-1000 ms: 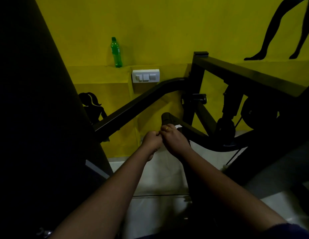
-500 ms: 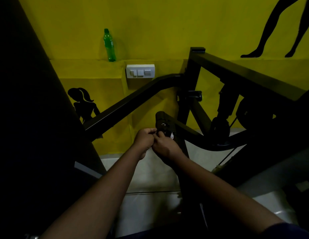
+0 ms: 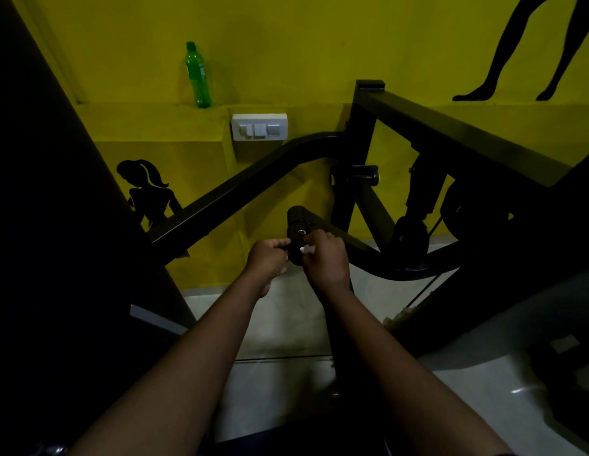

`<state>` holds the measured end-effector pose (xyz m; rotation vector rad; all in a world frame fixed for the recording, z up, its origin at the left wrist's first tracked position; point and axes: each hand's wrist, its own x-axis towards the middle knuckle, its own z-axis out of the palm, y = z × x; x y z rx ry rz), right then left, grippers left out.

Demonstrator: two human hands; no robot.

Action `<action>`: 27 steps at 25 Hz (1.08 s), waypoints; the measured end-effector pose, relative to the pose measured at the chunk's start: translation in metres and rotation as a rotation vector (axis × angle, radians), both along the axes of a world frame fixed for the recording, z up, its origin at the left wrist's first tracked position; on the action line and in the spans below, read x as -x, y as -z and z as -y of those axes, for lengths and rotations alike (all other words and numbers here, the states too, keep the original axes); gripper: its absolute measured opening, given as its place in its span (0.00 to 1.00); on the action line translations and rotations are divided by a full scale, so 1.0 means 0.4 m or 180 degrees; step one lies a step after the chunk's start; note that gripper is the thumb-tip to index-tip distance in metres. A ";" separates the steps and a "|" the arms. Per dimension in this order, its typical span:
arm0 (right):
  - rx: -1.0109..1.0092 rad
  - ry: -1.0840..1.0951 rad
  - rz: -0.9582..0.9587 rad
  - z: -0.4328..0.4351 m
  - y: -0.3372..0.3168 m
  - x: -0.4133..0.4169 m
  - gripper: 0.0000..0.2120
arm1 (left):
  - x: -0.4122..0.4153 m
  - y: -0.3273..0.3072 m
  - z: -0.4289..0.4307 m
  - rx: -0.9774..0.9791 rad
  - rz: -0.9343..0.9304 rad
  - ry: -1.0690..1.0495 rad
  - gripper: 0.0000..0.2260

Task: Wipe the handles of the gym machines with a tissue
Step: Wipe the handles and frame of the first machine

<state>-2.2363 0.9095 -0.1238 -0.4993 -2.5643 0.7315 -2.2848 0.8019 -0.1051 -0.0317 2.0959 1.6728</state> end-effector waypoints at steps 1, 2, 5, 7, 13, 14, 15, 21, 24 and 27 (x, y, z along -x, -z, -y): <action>0.0121 -0.0012 -0.0105 -0.006 0.003 0.001 0.10 | -0.001 0.000 -0.002 0.0076 -0.0066 0.0017 0.20; 0.0202 -0.0054 -0.0221 -0.010 0.006 0.000 0.10 | -0.002 0.002 -0.004 0.0158 -0.0149 0.0036 0.20; 0.0466 -0.0051 -0.0513 -0.022 -0.003 -0.001 0.11 | -0.004 -0.001 -0.014 0.0595 -0.0604 0.0257 0.21; 0.0669 0.0077 -0.0512 -0.049 -0.010 0.018 0.12 | -0.007 -0.007 -0.022 0.1002 -0.1020 0.0505 0.23; 0.0595 0.0394 0.0401 -0.109 -0.001 0.127 0.11 | 0.010 -0.016 -0.033 0.1622 -0.1514 0.0796 0.22; 0.0823 0.0629 0.0477 -0.113 0.005 0.109 0.13 | 0.012 -0.013 -0.031 0.1624 -0.1542 0.0791 0.21; 0.1148 0.0798 0.0475 -0.115 0.022 0.081 0.14 | 0.014 -0.008 -0.029 0.1597 -0.1559 0.0766 0.22; 0.4770 0.0965 0.0471 -0.119 0.128 0.021 0.11 | 0.023 0.005 -0.030 0.1493 -0.1559 0.0571 0.22; 0.5045 0.1003 0.0791 -0.121 0.106 0.043 0.17 | 0.022 0.008 -0.030 0.1527 -0.1594 0.0562 0.22; 0.4642 0.1001 0.0939 -0.121 0.091 0.007 0.13 | 0.020 0.009 -0.030 0.1566 -0.1642 0.0581 0.22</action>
